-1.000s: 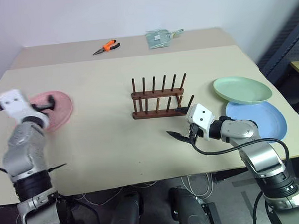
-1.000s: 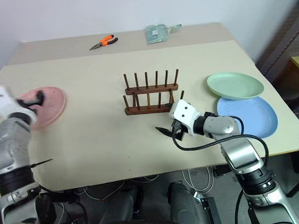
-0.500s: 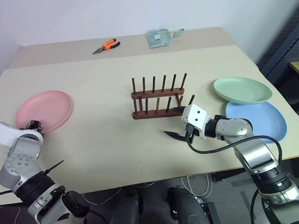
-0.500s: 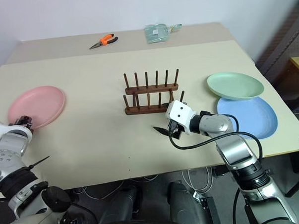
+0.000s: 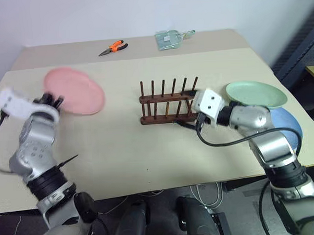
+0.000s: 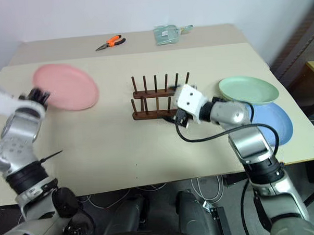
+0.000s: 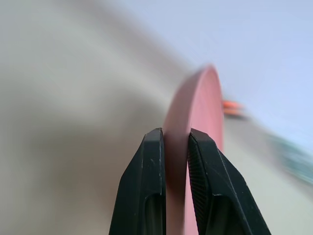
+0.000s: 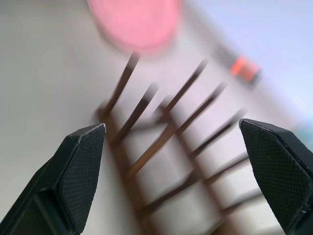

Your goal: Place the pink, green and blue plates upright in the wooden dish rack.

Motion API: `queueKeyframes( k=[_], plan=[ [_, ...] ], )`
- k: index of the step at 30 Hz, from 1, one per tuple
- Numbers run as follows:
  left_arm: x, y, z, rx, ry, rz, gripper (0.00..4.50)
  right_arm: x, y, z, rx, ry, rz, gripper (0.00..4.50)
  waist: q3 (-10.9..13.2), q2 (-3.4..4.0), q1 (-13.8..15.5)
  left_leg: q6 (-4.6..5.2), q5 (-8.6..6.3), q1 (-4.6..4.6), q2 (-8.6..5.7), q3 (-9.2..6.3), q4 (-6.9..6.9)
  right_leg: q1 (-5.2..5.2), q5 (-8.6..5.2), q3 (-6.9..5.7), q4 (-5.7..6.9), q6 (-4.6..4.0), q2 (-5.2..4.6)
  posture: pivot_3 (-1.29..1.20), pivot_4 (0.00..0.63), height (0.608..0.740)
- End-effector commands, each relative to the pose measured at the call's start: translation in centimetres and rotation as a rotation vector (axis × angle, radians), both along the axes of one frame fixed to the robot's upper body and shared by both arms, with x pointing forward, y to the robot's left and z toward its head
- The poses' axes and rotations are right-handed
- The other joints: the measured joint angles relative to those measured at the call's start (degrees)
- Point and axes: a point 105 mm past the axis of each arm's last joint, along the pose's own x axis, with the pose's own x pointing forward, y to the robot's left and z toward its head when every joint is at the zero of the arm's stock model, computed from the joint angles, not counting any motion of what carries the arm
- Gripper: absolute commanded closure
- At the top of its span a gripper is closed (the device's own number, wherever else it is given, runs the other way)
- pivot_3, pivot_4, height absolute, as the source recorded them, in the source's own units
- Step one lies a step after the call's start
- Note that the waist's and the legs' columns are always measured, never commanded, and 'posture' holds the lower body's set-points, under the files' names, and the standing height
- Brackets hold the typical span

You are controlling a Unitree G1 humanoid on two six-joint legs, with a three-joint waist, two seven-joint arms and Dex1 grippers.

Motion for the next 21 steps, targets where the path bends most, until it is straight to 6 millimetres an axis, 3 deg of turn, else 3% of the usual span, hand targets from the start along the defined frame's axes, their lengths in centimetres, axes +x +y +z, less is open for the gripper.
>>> queueKeyframes(
  k=[1, 3, 6, 13, 17, 21],
  plan=[
    [-0.2, -5.7, 4.2, 0.165, -0.16, -0.149, 3.82, 0.1, 1.7, 1.9, -0.042, -0.146, 0.042, 0.0, 0.0, 0.0, -0.07, -0.01, 0.01, 0.0, 0.0, 0.02, -0.02, -0.02, 0.0, 0.01, 0.0, 0.0, 0.0, 0.0, 0.15, 0.739],
    [0.2, -7.4, 4.3, 0.165, -0.16, -0.185, 3.82, 0.1, 2.4, 2.5, -0.029, -0.17, 0.065, 0.0, 0.0, 0.01, -0.21, -0.28, 0.16, 0.01, 0.0, 0.06, -0.07, -0.05, 0.0, 0.05, 0.0, 0.0, 0.0, 0.0, 0.15, 0.739],
    [0.9, -7.9, 3.2, 0.152, -0.115, -0.179, 3.82, 0.1, 2.8, 2.4, -0.024, -0.174, 0.083, 0.0, 0.01, 0.02, -0.78, -0.27, 0.16, 0.02, 0.03, 0.04, -0.1, -0.07, 0.0, 0.07, 0.03, 0.0, 0.02, 0.0, 0.15, 0.739],
    [1.6, -5.1, -0.3, 0.128, 0.004, -0.099, 3.82, -0.2, 2.7, 1.1, -0.041, -0.154, 0.079, 0.0, 0.02, 0.03, -0.97, -0.06, 0.05, 0.04, 0.05, 0.02, -0.07, -0.09, 0.01, 0.08, 0.1, -0.02, 0.07, 0.0, 0.15, 0.739],
    [1.7, -3.7, -1.0, 0.132, 0.035, -0.057, 3.82, -0.3, 2.6, 0.8, -0.044, -0.142, 0.078, 0.0, 0.02, 0.03, -0.86, -0.06, 0.05, 0.03, 0.05, 0.02, -0.06, -0.09, 0.01, 0.07, 0.09, -0.02, 0.07, 0.0, 0.15, 0.739],
    [1.9, -3.5, -1.0, 0.12, 0.037, -0.052, 3.82, -0.4, 2.7, 0.5, -0.047, -0.135, 0.08, 0.0, 0.02, 0.02, -0.77, -0.06, 0.04, 0.02, 0.04, 0.02, -0.06, -0.09, 0.01, 0.07, 0.08, -0.02, 0.05, 0.0, 0.15, 0.739]
  ],
)
